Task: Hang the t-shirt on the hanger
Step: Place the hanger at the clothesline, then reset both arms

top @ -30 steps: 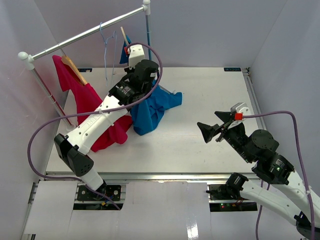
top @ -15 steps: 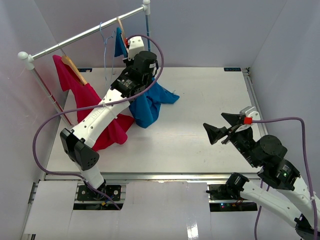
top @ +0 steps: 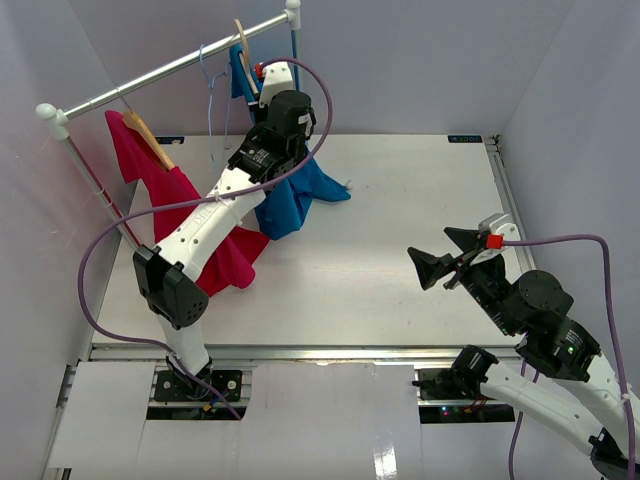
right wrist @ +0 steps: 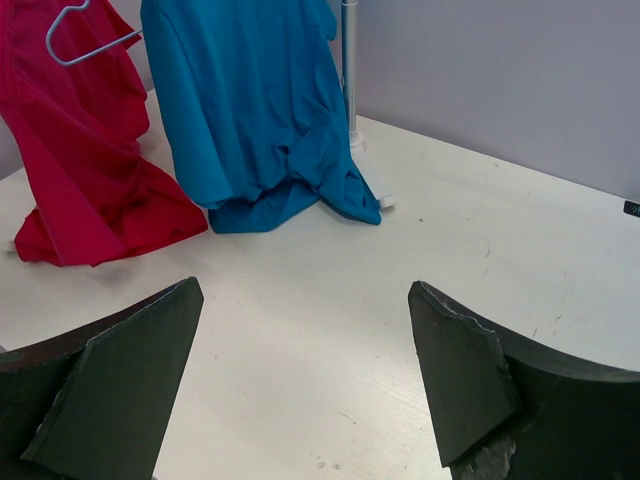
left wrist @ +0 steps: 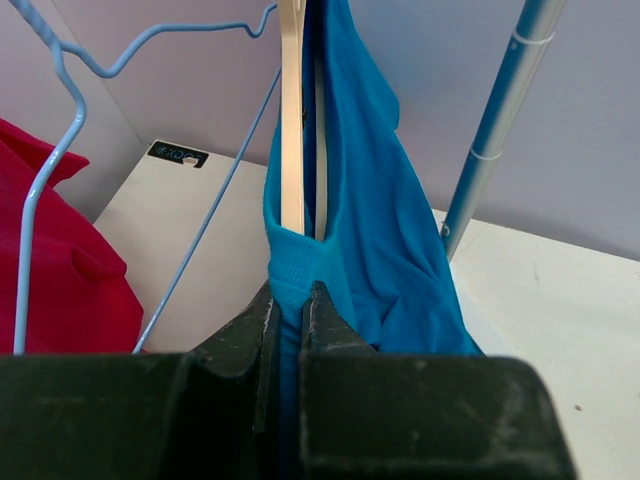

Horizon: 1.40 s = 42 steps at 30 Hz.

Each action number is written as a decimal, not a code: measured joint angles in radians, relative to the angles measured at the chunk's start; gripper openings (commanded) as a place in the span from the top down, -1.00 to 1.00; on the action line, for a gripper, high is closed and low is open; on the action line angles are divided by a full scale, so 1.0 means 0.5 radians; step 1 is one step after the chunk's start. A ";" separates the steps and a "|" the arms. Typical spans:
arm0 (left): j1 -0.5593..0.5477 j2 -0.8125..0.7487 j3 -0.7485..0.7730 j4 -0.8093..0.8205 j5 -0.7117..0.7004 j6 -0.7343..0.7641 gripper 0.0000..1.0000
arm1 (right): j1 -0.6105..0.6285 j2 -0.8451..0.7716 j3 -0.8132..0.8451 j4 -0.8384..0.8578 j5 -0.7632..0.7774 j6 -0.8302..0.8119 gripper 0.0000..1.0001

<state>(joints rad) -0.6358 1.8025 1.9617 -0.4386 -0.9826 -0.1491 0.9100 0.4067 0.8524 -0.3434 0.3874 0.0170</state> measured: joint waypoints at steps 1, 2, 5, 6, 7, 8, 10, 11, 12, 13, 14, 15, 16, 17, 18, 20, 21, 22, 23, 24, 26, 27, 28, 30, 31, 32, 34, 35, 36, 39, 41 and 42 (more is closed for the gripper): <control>0.010 0.011 0.000 0.001 0.002 0.007 1.00 | 0.000 0.000 0.000 0.000 0.000 0.000 -0.81; 0.025 0.016 -0.009 0.009 0.021 0.006 1.00 | 0.000 0.000 0.000 0.000 0.002 0.000 -0.81; 0.062 0.016 -0.050 0.025 0.100 -0.015 1.00 | 0.000 0.000 -0.018 0.003 0.011 0.000 -0.81; 0.070 0.016 -0.071 0.044 0.122 -0.020 1.00 | 0.000 0.000 -0.030 0.001 0.013 -0.007 -0.81; 0.078 0.015 -0.093 0.066 0.143 -0.024 1.00 | 0.000 0.001 -0.041 0.000 0.014 -0.015 -0.81; 0.088 0.011 -0.120 0.096 0.169 -0.028 1.00 | 0.000 0.001 -0.050 -0.001 0.014 -0.024 -0.81; 0.100 -0.020 -0.187 0.159 0.241 -0.037 0.93 | 0.000 0.001 -0.062 -0.003 0.014 -0.039 -0.81; 0.104 -0.045 -0.227 0.191 0.277 -0.043 0.74 | 0.000 0.001 -0.064 -0.004 0.014 -0.043 -0.81; 0.106 -0.078 -0.273 0.223 0.309 -0.051 0.50 | 0.000 0.001 -0.064 -0.005 0.014 -0.046 -0.81; 0.106 -0.126 -0.330 0.254 0.346 -0.054 0.14 | 0.000 -0.005 -0.064 -0.003 0.012 -0.047 -0.81; 0.106 -0.167 -0.369 0.268 0.385 -0.058 -0.36 | 0.000 -0.014 -0.064 -0.004 0.011 -0.046 -0.81; 0.106 -0.205 -0.395 0.266 0.425 -0.059 -0.63 | 0.000 -0.024 -0.064 -0.005 0.011 -0.046 -0.80; 0.105 -0.239 -0.403 0.264 0.487 -0.057 -0.90 | 0.000 -0.036 -0.064 -0.006 0.010 -0.046 -0.80; 0.104 -0.273 -0.411 0.262 0.549 -0.056 -0.94 | 0.000 -0.048 -0.064 -0.006 0.009 -0.046 -0.80; 0.103 -0.306 -0.414 0.257 0.631 -0.042 -0.96 | 0.000 -0.057 -0.064 -0.006 0.010 -0.046 -0.80; 0.103 -0.398 -0.454 0.255 0.857 -0.001 -0.96 | 0.000 -0.067 -0.057 -0.016 0.016 -0.046 -0.80; 0.104 -0.456 -0.488 0.257 0.991 0.023 -0.96 | 0.000 -0.069 -0.051 -0.024 0.020 -0.046 -0.80; 0.103 -0.531 -0.534 0.260 1.116 0.039 -0.96 | 0.000 -0.068 -0.042 -0.037 0.022 -0.046 -0.80; 0.102 -0.604 -0.572 0.254 1.223 0.049 -0.96 | 0.000 -0.068 -0.032 -0.049 0.023 -0.046 -0.80; 0.101 -0.678 -0.607 0.245 1.323 0.057 -0.96 | 0.000 -0.068 -0.021 -0.058 0.024 -0.046 -0.80; 0.097 -0.832 -0.639 0.246 1.518 0.055 -0.96 | 0.000 -0.070 -0.010 -0.058 0.021 -0.046 -0.82; 0.096 -0.900 -0.644 0.247 1.610 0.044 -0.96 | 0.000 -0.073 -0.009 -0.057 0.017 -0.046 -0.84; 0.096 -0.968 -0.646 0.252 1.703 0.028 -0.96 | 0.000 -0.077 -0.010 -0.059 0.013 -0.046 -0.95; 0.096 -1.082 -0.653 0.271 1.925 -0.015 -0.96 | 0.000 -0.080 -0.016 -0.056 0.013 -0.026 -0.82; 0.095 -1.127 -0.663 0.284 2.030 -0.038 -0.96 | 0.000 -0.080 -0.021 -0.056 0.017 -0.011 -0.81; 0.095 -1.161 -0.690 0.305 2.140 -0.069 -0.96 | 0.000 -0.079 -0.032 -0.058 0.030 0.014 -0.80; 0.090 -1.211 -0.790 0.353 2.335 -0.124 -0.96 | 0.000 -0.068 -0.048 -0.069 0.074 0.048 -0.80; 0.073 -1.226 -0.875 0.398 2.405 -0.149 -0.96 | 0.000 -0.062 -0.055 -0.075 0.095 0.073 -0.80; 0.058 -1.230 -0.957 0.410 2.460 -0.168 -0.96 | 0.000 -0.056 -0.062 -0.083 0.117 0.093 -0.80; -0.014 -1.242 -1.350 0.568 2.549 -0.218 -0.96 | 0.000 -0.042 -0.066 -0.110 0.197 0.162 -0.80; -0.057 -1.240 -1.633 0.589 2.582 -0.249 -0.96 | 0.000 -0.040 -0.066 -0.116 0.250 0.202 -0.80; -0.078 -1.232 -1.768 0.591 2.594 -0.265 -0.96 | 0.000 -0.039 -0.066 -0.120 0.275 0.223 -0.80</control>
<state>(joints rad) -0.6749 1.1864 1.0779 -0.1433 0.3146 -0.2817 0.9100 0.3874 0.8196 -0.4033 0.5249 0.1283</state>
